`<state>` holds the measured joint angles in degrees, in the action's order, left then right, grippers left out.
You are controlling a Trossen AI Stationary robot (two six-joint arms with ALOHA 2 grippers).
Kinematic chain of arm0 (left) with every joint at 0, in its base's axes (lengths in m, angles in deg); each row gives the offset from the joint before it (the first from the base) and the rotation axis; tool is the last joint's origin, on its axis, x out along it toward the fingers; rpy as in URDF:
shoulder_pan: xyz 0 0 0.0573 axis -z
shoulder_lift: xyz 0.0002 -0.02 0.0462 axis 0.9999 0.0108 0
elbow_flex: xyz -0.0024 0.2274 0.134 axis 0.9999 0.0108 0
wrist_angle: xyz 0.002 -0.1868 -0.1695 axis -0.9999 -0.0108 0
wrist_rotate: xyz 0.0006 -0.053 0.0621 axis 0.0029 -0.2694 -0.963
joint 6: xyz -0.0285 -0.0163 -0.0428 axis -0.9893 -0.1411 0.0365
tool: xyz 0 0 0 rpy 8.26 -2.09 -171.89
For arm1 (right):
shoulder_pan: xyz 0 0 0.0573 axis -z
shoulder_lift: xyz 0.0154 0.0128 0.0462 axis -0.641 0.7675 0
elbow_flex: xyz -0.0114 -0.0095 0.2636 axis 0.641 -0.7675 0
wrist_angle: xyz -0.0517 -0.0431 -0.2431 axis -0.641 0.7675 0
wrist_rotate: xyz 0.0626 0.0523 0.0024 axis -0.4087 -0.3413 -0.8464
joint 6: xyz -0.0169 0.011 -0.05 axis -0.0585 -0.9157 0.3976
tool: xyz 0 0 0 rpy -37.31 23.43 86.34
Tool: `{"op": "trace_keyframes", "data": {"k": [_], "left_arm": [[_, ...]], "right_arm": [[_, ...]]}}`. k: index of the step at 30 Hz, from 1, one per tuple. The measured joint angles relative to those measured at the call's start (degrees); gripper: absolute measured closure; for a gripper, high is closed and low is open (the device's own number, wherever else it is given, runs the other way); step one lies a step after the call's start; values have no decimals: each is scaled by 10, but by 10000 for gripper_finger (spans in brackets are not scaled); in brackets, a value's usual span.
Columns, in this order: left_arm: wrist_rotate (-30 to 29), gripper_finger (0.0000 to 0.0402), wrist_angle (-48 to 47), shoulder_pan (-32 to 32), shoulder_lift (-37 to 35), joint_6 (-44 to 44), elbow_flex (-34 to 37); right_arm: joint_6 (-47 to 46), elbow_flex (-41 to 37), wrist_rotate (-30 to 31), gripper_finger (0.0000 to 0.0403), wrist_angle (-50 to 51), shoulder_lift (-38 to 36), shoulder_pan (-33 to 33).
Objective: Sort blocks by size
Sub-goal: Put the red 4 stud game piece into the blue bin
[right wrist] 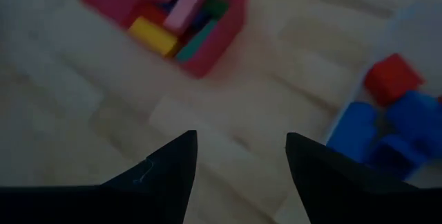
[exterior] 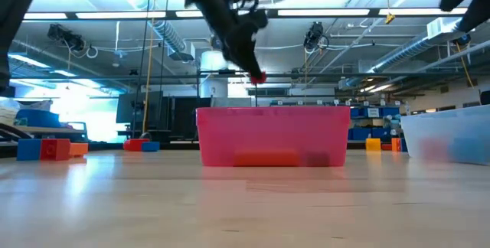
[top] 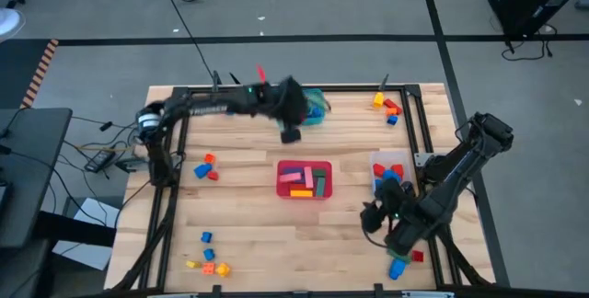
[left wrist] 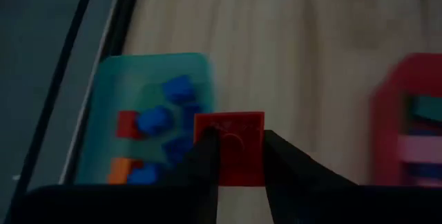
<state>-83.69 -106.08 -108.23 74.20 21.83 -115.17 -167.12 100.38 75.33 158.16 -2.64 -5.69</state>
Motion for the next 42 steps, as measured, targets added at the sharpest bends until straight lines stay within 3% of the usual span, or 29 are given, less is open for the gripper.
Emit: {"op": "trace_keyframes", "data": {"k": [6, 10, 19, 25, 30, 32, 34, 37, 42], "left_arm": [[70, 319, 49, -98, 51, 35, 0], [65, 316, 64, -126, 84, 33, 0], [30, 198, 66, -138, 101, 34, 0], [26, 175, 83, -138, 100, 28, 0], [56, 173, 26, -137, 100, -4, 0], [21, 173, 12, -137, 100, 0, 0], [-37, 173, 21, -139, 100, -64, 0], [77, 176, 23, -149, 100, -23, -1], [95, 178, 29, -144, 100, -44, -1]], "right_arm": [[-33, 0, 0, 167, 23, 0, 61], [-33, 0, -1, 167, 21, 0, 98], [-34, 0, -6, 167, 20, 0, 144], [-34, 0, -7, 167, 17, 0, 160], [-33, 0, -7, 167, 14, 0, 162], [-33, 0, -7, 167, 13, 0, 162], [-33, 0, -7, 167, 13, 0, 163], [-33, 0, -7, 167, 13, 0, 166], [-33, 0, -7, 167, 3, 0, 171]]}}
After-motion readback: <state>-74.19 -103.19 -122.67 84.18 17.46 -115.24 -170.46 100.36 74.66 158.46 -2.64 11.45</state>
